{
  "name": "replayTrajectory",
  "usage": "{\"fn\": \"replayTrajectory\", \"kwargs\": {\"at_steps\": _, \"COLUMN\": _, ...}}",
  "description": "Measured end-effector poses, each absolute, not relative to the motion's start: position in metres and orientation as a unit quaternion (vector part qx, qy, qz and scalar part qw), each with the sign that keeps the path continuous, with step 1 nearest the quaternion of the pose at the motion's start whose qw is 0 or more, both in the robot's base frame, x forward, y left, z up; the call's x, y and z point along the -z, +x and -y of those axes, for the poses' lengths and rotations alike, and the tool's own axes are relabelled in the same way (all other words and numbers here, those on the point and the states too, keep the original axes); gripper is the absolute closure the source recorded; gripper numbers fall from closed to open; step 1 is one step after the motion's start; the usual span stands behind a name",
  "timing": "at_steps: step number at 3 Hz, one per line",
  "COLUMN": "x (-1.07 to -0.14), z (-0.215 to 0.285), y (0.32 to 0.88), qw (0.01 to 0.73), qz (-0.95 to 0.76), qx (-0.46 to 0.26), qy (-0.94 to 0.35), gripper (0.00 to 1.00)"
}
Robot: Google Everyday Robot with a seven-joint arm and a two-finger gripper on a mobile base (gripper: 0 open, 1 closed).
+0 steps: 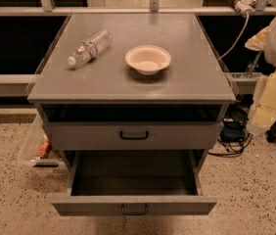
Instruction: Close middle drawer
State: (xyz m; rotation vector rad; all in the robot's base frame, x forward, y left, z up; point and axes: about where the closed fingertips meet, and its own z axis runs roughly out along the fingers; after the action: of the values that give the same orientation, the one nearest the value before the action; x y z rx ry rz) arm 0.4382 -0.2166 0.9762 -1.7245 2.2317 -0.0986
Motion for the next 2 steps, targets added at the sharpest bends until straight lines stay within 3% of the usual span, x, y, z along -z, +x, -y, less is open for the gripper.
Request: {"fn": "replayTrajectory", "kwargs": {"at_steps": 2, "x": -0.96, "z": 0.221, "y": 0.434, "qw": 0.173, "qz": -0.787, "qx": 0.02, "qy": -0.591, "gripper": 0.0}}
